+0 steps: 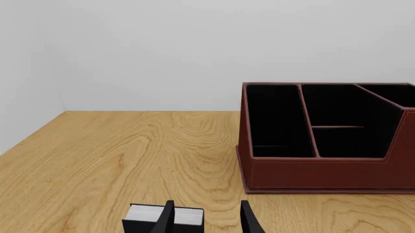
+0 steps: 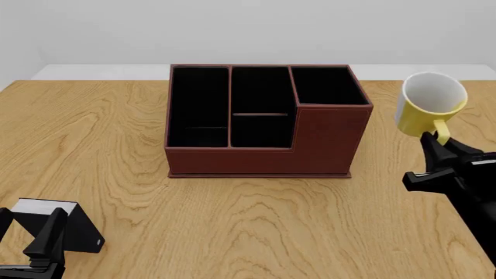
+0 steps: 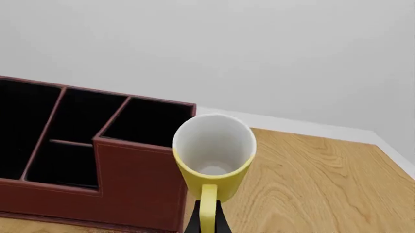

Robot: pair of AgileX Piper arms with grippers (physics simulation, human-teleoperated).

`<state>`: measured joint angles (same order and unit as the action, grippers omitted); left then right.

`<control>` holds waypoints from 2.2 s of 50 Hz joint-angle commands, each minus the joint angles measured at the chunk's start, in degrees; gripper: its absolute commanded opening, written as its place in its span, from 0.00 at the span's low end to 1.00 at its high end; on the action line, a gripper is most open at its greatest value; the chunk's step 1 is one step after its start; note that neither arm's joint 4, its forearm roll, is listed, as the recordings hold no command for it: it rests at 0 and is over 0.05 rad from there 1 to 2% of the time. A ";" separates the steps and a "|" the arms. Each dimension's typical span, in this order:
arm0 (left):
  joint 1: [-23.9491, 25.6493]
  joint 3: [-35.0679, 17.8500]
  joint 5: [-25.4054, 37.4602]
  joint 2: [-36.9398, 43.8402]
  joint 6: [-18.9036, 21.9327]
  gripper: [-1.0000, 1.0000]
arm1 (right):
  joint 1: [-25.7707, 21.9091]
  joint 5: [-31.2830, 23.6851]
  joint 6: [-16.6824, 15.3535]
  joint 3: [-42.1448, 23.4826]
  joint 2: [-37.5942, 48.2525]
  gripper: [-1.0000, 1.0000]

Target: Pick up the yellow and white mug and place it to the right of the caddy.

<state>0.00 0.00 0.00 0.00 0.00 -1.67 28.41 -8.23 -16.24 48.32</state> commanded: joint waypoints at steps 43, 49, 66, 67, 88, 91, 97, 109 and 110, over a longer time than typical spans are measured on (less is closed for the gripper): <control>0.00 0.00 0.00 0.00 0.00 1.00 | 1.96 10.23 0.43 1.36 11.33 0.00; 0.00 0.00 0.00 0.00 0.00 1.00 | 2.08 11.34 0.46 1.56 12.66 0.00; 0.00 0.00 0.00 0.00 0.00 1.00 | 2.56 14.73 0.55 1.82 16.85 0.00; 0.00 0.00 0.00 0.00 0.00 1.00 | 2.56 14.89 0.54 1.84 17.04 0.00; 0.00 0.00 0.00 0.00 0.00 1.00 | 3.23 20.43 0.88 2.15 24.00 0.00; 0.00 0.00 0.00 0.00 0.00 1.00 | 3.39 21.26 0.99 2.08 25.18 0.00; 0.00 0.00 0.00 0.00 0.00 1.00 | 3.67 22.74 1.18 2.04 27.24 0.00; 0.00 0.00 0.00 0.00 0.00 1.00 | 3.96 26.19 1.03 1.94 31.75 0.00; 0.00 0.00 0.00 0.00 0.00 1.00 | 3.92 26.18 1.08 1.91 31.84 0.00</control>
<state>0.00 0.00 0.00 0.00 0.00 1.99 52.02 -7.56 -13.95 76.86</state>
